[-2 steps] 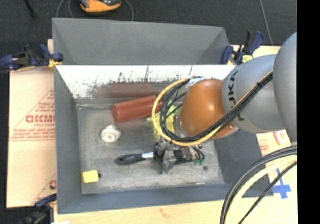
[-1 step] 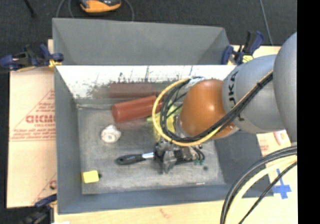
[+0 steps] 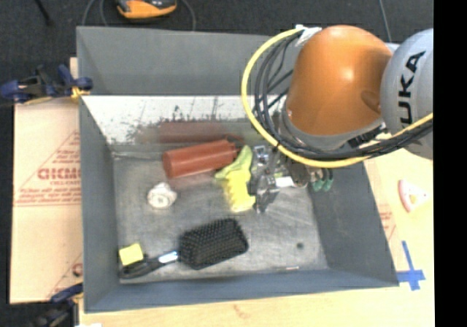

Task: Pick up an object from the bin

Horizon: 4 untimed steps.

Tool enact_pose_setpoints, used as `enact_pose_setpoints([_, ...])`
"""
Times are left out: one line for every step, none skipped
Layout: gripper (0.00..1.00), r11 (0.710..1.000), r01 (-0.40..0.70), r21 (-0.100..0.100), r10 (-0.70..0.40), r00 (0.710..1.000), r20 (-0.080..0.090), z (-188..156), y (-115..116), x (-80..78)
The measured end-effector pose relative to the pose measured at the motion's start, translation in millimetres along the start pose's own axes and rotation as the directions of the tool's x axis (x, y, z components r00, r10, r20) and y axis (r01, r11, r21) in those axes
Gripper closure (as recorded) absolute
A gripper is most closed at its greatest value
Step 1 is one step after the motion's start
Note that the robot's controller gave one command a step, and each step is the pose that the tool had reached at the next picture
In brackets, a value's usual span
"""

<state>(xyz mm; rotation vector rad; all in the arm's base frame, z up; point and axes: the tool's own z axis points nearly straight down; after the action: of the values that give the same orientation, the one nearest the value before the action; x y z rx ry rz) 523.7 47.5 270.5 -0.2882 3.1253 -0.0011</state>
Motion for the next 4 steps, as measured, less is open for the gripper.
enact_pose_setpoints([1.00, 1.000, 0.001, 0.000, -0.001, 1.000, 0.002, -3.4, 0.7, -0.7])
enact_pose_setpoints([0.00, 0.999, 0.040, -0.003, -0.040, 0.999, -0.006, 119.3, 27.8, 1.6])
enact_pose_setpoints([0.00, 0.999, 0.038, -0.002, -0.038, 0.999, 0.001, 116.3, 27.1, -0.3])
enact_pose_setpoints([1.00, 0.957, 0.291, 0.000, -0.291, 0.957, 0.012, 192.0, 24.3, -17.7])
